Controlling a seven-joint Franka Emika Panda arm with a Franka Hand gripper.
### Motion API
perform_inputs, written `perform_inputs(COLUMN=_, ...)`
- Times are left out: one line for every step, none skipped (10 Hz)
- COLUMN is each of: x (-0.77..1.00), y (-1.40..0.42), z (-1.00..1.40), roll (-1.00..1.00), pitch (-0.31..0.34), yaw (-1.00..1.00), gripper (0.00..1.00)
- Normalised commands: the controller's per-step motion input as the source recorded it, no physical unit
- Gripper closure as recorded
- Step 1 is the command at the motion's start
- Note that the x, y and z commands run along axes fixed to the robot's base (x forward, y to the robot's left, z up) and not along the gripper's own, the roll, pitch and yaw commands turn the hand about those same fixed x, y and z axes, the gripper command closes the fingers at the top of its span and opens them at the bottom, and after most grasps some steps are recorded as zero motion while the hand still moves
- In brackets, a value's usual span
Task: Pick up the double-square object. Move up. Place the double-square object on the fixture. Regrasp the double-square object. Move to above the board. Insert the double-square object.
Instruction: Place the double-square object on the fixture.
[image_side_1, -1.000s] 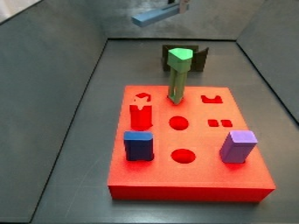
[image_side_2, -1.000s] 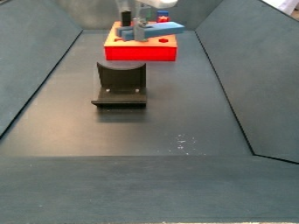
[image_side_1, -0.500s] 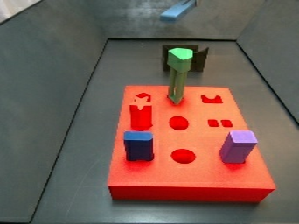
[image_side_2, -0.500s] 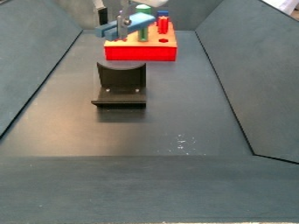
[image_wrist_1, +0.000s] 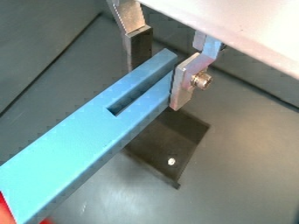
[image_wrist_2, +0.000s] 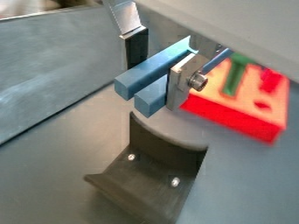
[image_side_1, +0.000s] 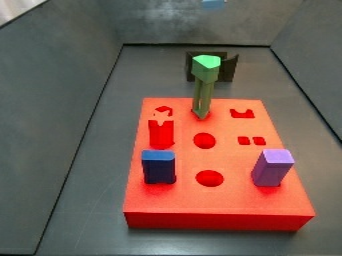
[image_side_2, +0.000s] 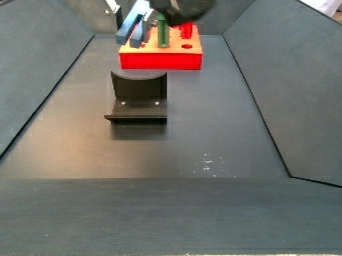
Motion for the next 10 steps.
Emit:
perform_inputs(x=0.04, y=0.04, z=0.01, roll=-0.84, pitch=0.549, yaw=0.79, gripper=1.0)
perform_inputs(x=0.07, y=0.04, z=0.0, roll=-0.66, pitch=0.571, yaw=0.53, gripper=1.0)
perform_inputs(x=0.09, y=0.04, z=0.0, roll=-0.55, pitch=0.576, yaw=0.36, gripper=1.0)
perform_inputs(x=0.11, y=0.05, z=-0.01, roll=-0.34, pitch=0.525, yaw=0.05, gripper=1.0)
perform_inputs(x=0.11, y=0.05, z=-0.01, roll=-0.28, pitch=0.488, yaw=-0.05, gripper=1.0)
perform_inputs(x=0.1, y=0.04, z=-0.01, roll=-0.2, pitch=0.385, yaw=-0.15, gripper=1.0)
perform_inputs(x=0.09, y=0.04, z=0.0, roll=-0.15, pitch=0.316, yaw=-0.17, gripper=1.0)
perform_inputs(x=0.08, y=0.04, z=0.0, roll=-0.1, pitch=0.239, yaw=-0.18, gripper=1.0)
perform_inputs(x=0.08, y=0.04, z=0.0, roll=-0.09, pitch=0.212, yaw=-0.18, gripper=1.0)
perform_inputs(x=0.11, y=0.06, z=-1.0, roll=-1.0, pitch=0.088, yaw=-0.21, gripper=1.0)
